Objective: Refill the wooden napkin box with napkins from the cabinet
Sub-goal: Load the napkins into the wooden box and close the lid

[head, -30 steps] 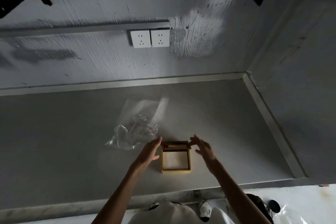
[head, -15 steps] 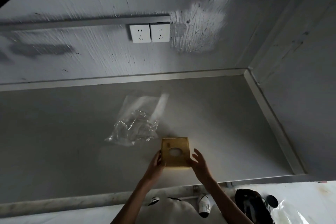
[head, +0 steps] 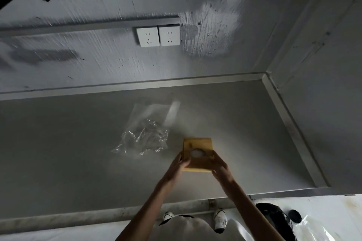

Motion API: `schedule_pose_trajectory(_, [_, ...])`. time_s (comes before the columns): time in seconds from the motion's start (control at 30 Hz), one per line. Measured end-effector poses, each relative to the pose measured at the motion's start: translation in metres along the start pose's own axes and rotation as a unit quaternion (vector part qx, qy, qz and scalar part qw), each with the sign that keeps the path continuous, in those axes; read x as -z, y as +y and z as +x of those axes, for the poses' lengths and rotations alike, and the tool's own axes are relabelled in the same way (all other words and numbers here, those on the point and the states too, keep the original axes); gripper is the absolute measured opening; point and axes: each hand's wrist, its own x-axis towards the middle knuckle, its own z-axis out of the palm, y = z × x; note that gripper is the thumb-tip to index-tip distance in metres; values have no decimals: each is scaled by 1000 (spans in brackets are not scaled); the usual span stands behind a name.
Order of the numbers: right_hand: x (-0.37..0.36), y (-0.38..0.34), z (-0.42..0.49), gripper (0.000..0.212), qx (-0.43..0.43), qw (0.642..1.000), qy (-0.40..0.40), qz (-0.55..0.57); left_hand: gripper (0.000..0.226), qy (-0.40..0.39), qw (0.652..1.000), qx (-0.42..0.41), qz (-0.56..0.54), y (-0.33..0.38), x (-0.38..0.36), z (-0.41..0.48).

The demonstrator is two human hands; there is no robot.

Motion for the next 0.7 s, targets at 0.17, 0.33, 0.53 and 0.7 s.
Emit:
schedule_pose_trajectory(0.17, [32, -38, 10, 47, 25, 999, 23, -4, 36, 2, 1000, 8, -7, 33, -51, 44])
schedule_pose_trajectory(0.33, [54, -28, 18, 51, 18, 998, 52, -39, 73, -2, 998, 25, 56, -56, -43, 143])
schedule_pose_trajectory(0.53, [42, -31, 19, 63, -4, 974, 153, -168, 40, -33, 992, -10, 118, 7, -38, 69])
schedule_pose_trajectory(0.7, [-18, -65, 46, 26, 84, 928, 210, -295, 21, 249, 939, -175, 159, 46, 64, 27])
